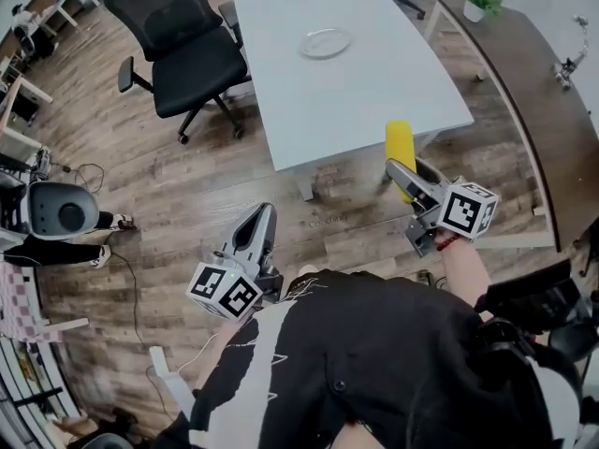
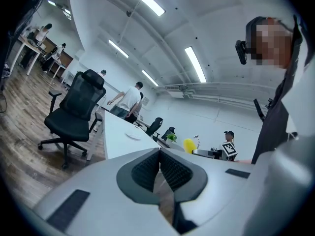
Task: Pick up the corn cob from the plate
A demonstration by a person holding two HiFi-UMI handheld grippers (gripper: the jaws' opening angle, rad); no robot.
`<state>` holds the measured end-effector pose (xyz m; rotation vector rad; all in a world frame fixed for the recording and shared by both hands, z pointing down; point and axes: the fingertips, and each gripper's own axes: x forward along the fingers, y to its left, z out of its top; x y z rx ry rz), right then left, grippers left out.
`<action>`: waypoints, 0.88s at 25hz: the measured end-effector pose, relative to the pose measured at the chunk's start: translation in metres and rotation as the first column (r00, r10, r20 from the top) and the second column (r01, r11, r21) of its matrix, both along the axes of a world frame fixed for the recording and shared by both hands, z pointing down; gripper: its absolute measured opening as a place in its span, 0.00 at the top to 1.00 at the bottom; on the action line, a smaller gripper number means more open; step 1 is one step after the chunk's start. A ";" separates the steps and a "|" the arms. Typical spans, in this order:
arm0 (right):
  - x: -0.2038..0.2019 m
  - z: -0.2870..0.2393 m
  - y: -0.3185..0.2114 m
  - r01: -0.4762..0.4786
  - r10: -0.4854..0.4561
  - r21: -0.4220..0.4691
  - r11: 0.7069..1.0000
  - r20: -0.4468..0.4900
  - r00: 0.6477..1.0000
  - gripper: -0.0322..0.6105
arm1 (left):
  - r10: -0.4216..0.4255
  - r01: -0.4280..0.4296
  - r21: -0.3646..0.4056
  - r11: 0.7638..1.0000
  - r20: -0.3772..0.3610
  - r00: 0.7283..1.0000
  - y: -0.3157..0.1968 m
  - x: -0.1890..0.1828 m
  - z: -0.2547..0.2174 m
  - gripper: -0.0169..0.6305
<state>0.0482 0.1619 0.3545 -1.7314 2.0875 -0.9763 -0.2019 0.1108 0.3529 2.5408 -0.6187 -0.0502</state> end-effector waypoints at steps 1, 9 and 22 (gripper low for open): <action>0.003 0.000 0.001 0.002 -0.002 -0.002 1.000 0.000 1.000 0.55 | -0.005 0.005 -0.007 1.000 0.002 1.000 0.003 0.003 0.001 0.95; 0.015 0.007 0.022 0.029 -0.029 -0.008 1.000 -0.025 0.999 0.55 | -0.019 0.020 -0.024 1.000 0.022 1.000 0.020 0.015 0.007 0.95; 0.032 0.015 0.049 0.009 -0.010 -0.031 0.999 -0.033 0.999 0.55 | 0.007 -0.006 -0.036 0.999 0.039 0.999 0.036 0.032 0.012 0.95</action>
